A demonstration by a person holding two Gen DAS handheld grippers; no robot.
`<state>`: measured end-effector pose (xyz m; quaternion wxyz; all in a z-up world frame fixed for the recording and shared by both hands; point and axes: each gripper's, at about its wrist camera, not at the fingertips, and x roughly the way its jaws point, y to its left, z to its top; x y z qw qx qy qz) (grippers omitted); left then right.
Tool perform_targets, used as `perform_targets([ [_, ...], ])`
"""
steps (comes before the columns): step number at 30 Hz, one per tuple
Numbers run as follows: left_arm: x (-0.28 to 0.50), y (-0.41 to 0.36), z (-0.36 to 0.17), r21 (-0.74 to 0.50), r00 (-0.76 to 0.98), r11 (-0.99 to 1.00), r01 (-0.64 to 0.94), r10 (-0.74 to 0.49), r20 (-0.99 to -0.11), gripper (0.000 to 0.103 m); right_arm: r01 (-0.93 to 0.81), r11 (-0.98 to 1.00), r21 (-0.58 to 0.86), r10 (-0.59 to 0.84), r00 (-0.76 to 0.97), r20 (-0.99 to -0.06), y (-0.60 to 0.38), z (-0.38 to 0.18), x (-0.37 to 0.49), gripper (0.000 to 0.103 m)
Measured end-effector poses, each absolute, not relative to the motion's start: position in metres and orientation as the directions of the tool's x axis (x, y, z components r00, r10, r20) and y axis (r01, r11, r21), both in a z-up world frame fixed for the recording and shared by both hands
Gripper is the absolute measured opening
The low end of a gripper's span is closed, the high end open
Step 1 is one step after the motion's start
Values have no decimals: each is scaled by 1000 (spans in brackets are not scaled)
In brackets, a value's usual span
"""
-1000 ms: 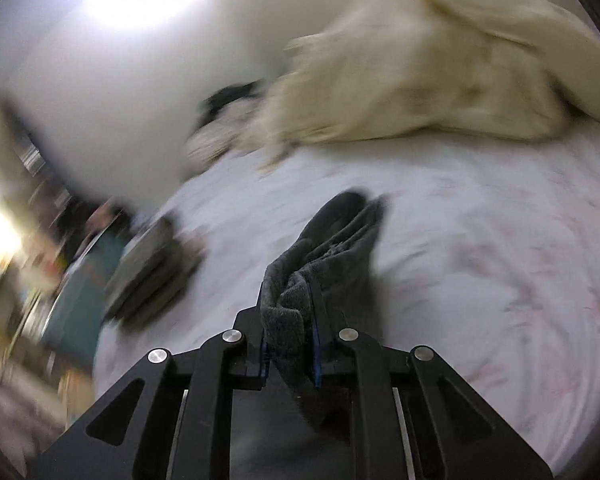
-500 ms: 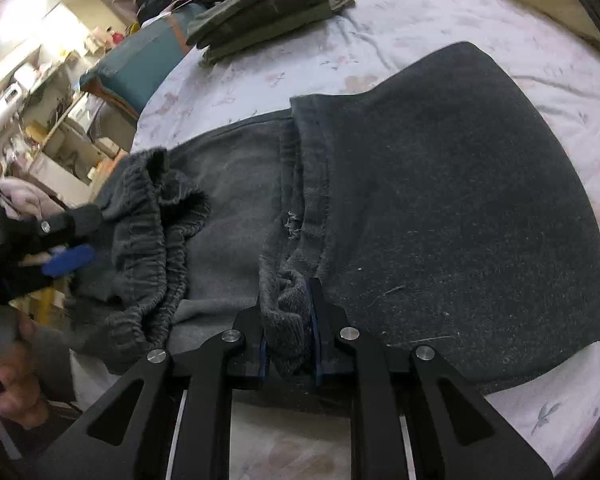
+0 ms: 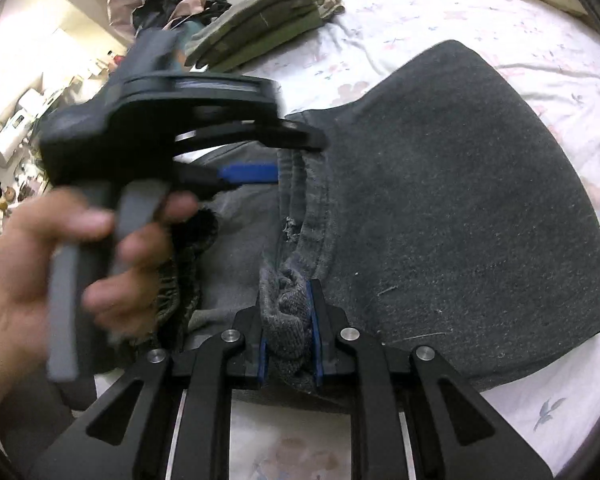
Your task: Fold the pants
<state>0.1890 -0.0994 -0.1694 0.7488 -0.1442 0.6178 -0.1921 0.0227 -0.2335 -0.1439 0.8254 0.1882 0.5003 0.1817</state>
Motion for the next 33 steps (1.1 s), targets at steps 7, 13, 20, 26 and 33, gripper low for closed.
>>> perform_targets([
  [7, 189, -101, -140, -429, 208, 873, 232, -475, -855, 6, -167, 875, 454, 472, 498, -727, -230, -119, 13, 16],
  [13, 185, -83, -67, -415, 263, 856, 310, -496, -827, 6, -248, 860, 446, 501, 569, -652, -215, -66, -4, 17],
  [20, 169, -34, -28, -282, 312, 899, 334, -388, -867, 6, -332, 832, 444, 554, 539, -635, -141, -49, -12, 17],
  [26, 164, 7, -88, -167, 289, 945, 281, -249, -924, 6, -333, 850, 407, 524, 458, -719, -72, -98, -11, 22],
  [33, 154, 20, -80, -98, 328, 978, 186, -156, -932, 42, -436, 776, 455, 605, 313, -732, -78, -100, -41, 59],
])
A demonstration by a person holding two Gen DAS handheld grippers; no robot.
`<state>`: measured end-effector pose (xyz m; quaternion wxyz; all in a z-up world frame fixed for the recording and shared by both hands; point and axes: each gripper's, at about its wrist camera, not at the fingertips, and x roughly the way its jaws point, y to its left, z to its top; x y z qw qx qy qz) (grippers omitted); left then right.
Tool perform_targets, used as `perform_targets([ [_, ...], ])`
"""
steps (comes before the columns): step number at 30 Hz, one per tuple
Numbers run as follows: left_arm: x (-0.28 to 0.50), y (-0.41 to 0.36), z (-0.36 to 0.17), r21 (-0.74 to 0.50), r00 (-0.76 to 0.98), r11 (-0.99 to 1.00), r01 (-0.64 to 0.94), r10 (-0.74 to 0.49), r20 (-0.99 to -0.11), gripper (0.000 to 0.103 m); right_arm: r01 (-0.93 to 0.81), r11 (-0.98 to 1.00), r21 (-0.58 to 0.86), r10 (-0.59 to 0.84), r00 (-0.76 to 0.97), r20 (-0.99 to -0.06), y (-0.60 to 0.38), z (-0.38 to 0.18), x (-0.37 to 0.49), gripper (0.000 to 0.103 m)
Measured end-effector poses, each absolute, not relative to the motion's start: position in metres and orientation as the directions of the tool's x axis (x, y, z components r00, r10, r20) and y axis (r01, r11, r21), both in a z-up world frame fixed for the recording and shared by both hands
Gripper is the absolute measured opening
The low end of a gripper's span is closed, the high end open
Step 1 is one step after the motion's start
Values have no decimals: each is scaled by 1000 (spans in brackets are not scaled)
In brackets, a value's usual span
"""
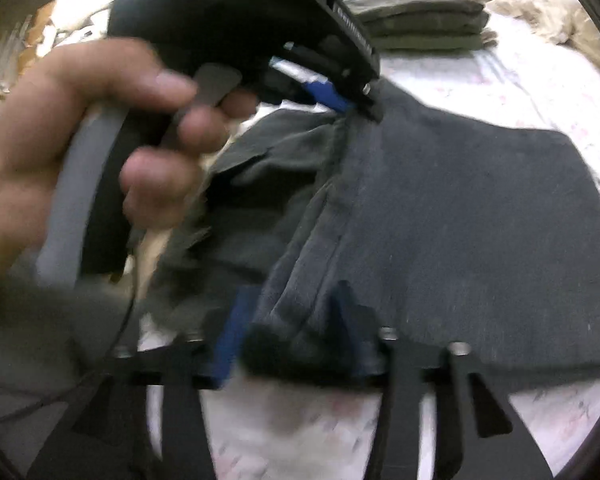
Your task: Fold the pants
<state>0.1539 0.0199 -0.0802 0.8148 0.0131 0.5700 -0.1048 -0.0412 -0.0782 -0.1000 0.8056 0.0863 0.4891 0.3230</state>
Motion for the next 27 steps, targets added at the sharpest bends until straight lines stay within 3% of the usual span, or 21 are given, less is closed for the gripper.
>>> perform_targets([
  [1, 150, 21, -71, -43, 371, 983, 178, -107, -923, 53, -459, 758, 464, 621, 287, -729, -84, -94, -48, 59],
  [4, 133, 17, -40, 66, 531, 983, 172, -36, -846, 53, -432, 814, 389, 558, 393, -731, -123, -72, -59, 58],
  [7, 121, -11, -39, 2, 516, 952, 307, -165, -840, 53, -149, 888, 434, 449, 477, -756, -196, -73, -30, 57],
  [9, 117, -27, -58, -97, 411, 924, 370, -256, -875, 53, 60, 908, 415, 339, 475, -812, -246, -86, -8, 48],
  [10, 115, -30, -70, -160, 354, 912, 377, -302, -885, 53, 121, 902, 415, 322, 452, -832, -261, -93, 2, 41],
  [12, 110, -38, -94, -206, 242, 901, 383, -313, -918, 47, 209, 861, 464, 378, 347, -858, -281, -120, 16, 41],
  [14, 104, -43, -111, -203, 169, 893, 401, -290, -942, 46, 227, 854, 469, 424, 219, -879, -281, -145, 22, 40],
  [16, 92, -44, -137, -160, 99, 901, 403, -217, -971, 45, 169, 923, 345, 321, 157, -934, -270, -156, 19, 31],
  [19, 80, -46, -147, -141, 93, 897, 419, -197, -976, 45, 99, 961, 257, 241, 154, -958, -253, -153, 17, 30],
  [21, 79, -49, -139, -136, 107, 898, 419, -198, -974, 45, 116, 947, 301, 277, 183, -943, -256, -144, 16, 36],
  [24, 82, -43, -119, -216, 143, 903, 371, -285, -948, 45, 219, 847, 485, 398, 342, -851, -284, -120, 6, 39],
  [26, 85, -37, -101, -271, 209, 898, 348, -356, -911, 48, 279, 817, 504, 368, 419, -830, -301, -111, 1, 67],
  [27, 87, -34, -92, -273, 265, 903, 331, -367, -892, 51, 310, 807, 503, 344, 445, -827, -309, -110, 0, 69],
])
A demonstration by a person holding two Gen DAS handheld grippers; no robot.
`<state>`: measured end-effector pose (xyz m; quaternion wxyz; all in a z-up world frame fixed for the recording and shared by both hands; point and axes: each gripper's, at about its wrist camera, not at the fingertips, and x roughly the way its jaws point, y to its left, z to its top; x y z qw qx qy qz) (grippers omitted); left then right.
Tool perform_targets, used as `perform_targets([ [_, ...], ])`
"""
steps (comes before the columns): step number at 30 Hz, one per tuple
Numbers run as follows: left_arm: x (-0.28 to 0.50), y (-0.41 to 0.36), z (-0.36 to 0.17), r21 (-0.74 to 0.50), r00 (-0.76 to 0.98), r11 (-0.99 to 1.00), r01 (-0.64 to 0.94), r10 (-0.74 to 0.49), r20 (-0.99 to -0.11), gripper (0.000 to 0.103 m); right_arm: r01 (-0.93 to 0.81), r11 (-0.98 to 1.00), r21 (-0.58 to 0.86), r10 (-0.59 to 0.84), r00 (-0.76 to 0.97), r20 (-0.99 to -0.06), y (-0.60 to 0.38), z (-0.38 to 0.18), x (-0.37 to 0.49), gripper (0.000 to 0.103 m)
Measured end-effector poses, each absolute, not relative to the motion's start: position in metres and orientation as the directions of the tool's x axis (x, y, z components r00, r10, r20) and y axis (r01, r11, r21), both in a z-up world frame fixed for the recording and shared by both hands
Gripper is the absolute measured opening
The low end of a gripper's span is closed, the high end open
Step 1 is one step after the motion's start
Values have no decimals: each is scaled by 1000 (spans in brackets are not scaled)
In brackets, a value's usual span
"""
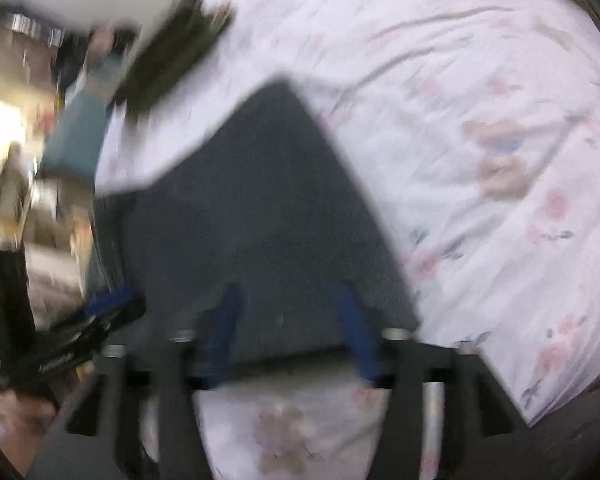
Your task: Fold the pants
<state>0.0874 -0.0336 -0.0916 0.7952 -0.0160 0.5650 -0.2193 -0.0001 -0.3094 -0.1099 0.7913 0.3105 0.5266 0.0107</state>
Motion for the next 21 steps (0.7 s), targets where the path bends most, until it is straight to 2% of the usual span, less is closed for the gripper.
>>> perform_targets([
  [3, 105, -20, -80, -272, 388, 926, 261, -359, -849, 53, 429, 732, 529, 334, 452, -827, -336, -125, -6, 69],
  [7, 136, -4, -101, -267, 362, 951, 158, -307, -880, 53, 538, 639, 550, 375, 406, -833, -350, -156, -10, 69],
  [12, 134, -4, -103, -202, 348, 972, 123, -233, -908, 53, 513, 645, 567, 422, 380, -823, -338, -169, -16, 69],
  [14, 132, -2, -104, -172, 341, 981, 90, -192, -920, 59, 490, 641, 591, 447, 388, -806, -330, -170, -14, 71],
  [17, 134, 11, -114, -209, 309, 977, 38, -211, -927, 60, 482, 653, 584, 421, 410, -809, -325, -171, -8, 70],
  [19, 133, 15, -113, -218, 317, 975, 43, -221, -922, 60, 478, 661, 579, 391, 439, -809, -323, -171, -7, 63],
  [20, 132, 15, -110, -214, 323, 976, 44, -217, -921, 60, 472, 676, 566, 374, 443, -815, -322, -168, -6, 50],
  [21, 130, 17, -105, -209, 336, 977, 41, -211, -918, 60, 458, 695, 555, 361, 445, -820, -317, -166, -1, 42],
])
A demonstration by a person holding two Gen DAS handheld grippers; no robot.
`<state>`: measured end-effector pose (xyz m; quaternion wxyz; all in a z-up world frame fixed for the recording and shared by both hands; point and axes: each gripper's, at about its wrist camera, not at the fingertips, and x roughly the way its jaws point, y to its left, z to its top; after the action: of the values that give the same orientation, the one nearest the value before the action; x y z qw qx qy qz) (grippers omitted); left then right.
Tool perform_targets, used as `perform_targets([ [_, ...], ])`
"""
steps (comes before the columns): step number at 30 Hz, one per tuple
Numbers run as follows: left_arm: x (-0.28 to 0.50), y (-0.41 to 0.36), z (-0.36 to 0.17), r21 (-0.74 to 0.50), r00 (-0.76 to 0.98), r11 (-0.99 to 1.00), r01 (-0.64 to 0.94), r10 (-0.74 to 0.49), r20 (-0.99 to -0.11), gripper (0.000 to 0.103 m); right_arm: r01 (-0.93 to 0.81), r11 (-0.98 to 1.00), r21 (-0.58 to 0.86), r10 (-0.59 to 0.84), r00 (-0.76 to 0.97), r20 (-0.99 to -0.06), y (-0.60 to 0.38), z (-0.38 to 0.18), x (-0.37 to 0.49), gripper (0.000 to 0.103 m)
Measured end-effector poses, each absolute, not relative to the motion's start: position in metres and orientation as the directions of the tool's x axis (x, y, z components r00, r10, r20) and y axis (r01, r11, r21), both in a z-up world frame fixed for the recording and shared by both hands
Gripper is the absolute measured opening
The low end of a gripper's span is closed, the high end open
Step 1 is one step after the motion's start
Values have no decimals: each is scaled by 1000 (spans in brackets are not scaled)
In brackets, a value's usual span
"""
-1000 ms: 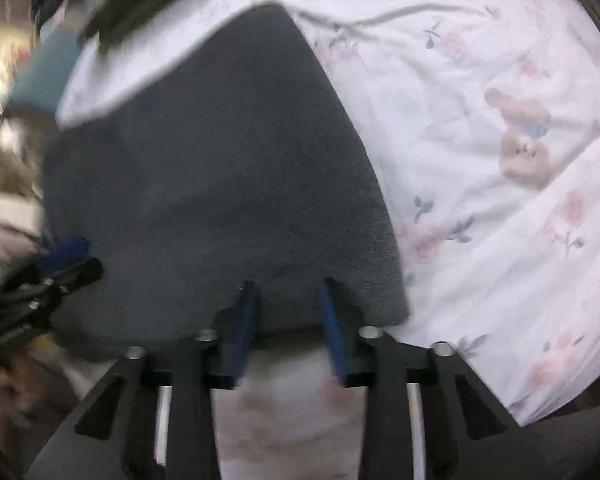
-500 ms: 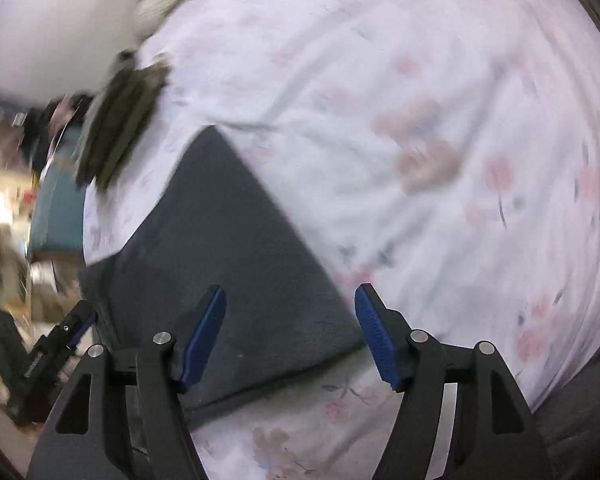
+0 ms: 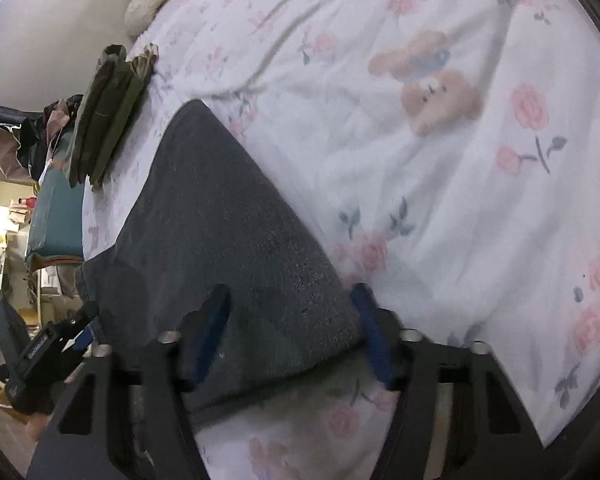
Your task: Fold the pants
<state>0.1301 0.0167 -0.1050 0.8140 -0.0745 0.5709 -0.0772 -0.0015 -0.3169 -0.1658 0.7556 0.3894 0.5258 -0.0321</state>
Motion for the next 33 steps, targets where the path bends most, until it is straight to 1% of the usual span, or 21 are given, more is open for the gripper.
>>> perform_targets([
  [1, 128, 18, -101, -208, 346, 977, 38, -208, -915, 60, 441, 711, 548, 358, 444, -822, -314, -162, -1, 30],
  [2, 127, 20, -97, -210, 351, 977, 38, -209, -913, 60, 426, 724, 542, 349, 451, -821, -313, -156, -1, 23],
  [5, 125, 22, -79, -232, 363, 971, 62, -238, -901, 63, 367, 745, 557, 340, 509, -791, -312, -134, -7, 16],
  [7, 121, 22, -63, -238, 390, 967, 93, -255, -885, 75, 283, 766, 577, 355, 563, -747, -305, -112, -8, 14],
  [9, 120, 22, -49, -243, 403, 963, 113, -268, -875, 79, 206, 778, 594, 380, 598, -705, -297, -94, -9, 13],
  [13, 121, 23, -26, -267, 414, 957, 117, -291, -862, 80, 36, 775, 631, 470, 635, -613, -278, -66, -8, 13],
  [16, 124, 20, -12, -254, 423, 960, 119, -280, -862, 81, -54, 761, 647, 521, 646, -558, -268, -51, -7, 13],
  [20, 130, 11, -1, -274, 422, 954, 123, -300, -855, 82, -153, 728, 668, 587, 644, -491, -253, -38, -5, 13],
  [27, 154, -29, -5, -315, 340, 942, 112, -334, -879, 82, -310, 684, 661, 682, 593, -428, -218, -26, -10, 13],
  [31, 158, -49, -11, -381, 304, 916, 127, -401, -864, 82, -372, 658, 655, 721, 565, -402, -205, -21, -14, 13],
  [33, 157, -54, -14, -400, 295, 910, 114, -415, -861, 82, -387, 652, 652, 730, 553, -402, -199, -22, -14, 13],
])
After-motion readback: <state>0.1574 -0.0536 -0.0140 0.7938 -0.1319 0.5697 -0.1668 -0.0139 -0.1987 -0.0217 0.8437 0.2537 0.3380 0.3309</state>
